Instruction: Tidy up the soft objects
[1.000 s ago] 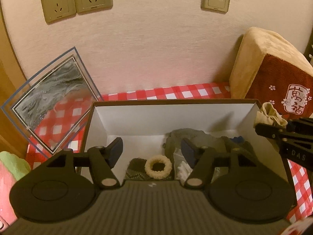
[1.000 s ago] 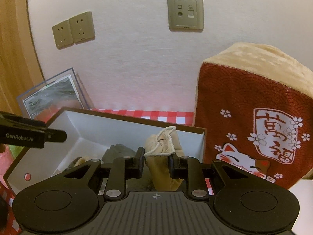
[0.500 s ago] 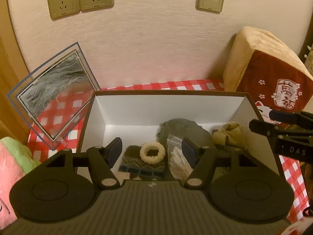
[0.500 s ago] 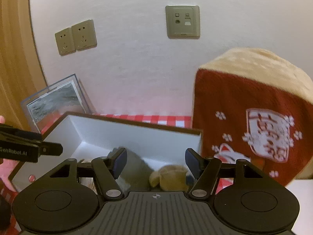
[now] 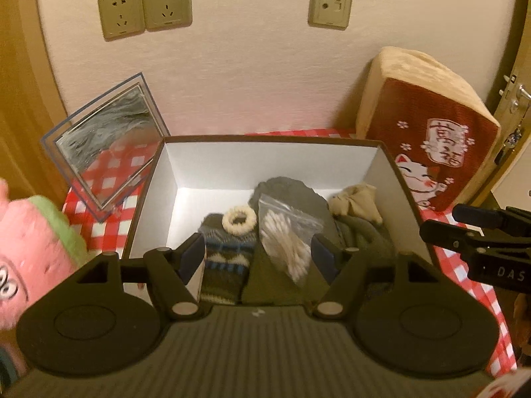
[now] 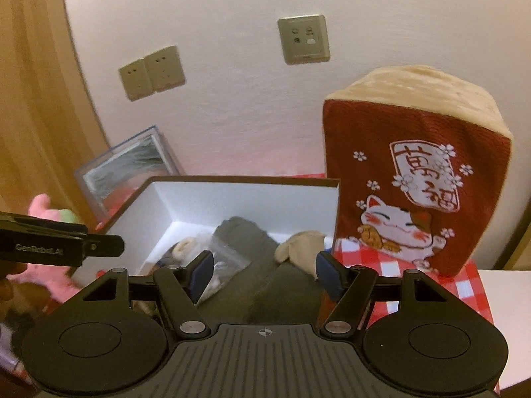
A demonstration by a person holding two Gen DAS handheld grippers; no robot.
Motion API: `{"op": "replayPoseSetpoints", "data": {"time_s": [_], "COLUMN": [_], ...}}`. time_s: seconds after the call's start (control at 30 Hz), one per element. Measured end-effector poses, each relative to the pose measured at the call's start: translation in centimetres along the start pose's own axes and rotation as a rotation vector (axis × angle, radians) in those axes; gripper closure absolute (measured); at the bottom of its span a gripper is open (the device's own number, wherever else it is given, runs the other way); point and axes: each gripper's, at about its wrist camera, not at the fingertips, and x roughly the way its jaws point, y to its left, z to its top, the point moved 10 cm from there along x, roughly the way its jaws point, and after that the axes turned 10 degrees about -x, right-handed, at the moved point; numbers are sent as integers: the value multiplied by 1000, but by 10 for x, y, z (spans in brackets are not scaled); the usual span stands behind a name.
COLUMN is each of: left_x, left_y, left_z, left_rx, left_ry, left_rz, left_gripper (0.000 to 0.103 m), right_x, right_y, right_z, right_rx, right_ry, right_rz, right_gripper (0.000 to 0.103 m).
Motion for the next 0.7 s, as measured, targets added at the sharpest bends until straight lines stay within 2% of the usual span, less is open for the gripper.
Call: {"op": "replayPoseSetpoints", "data": {"time_s": [0.4, 0.7], "left_x": [-85, -133], "left_y": [-12, -9], "left_z": [-69, -123], "left_rx": [-32, -76], "left_ry": [-34, -31], "left_rz": [34, 69], "left_gripper": [34, 34], "right_x": [-76, -119], "right_y": [22, 36], "right_z": [-39, -72], "right_rx": [7, 48], "right_ry": [-2, 23], "right_rz": [61, 51], "right_gripper": [32, 32]}}
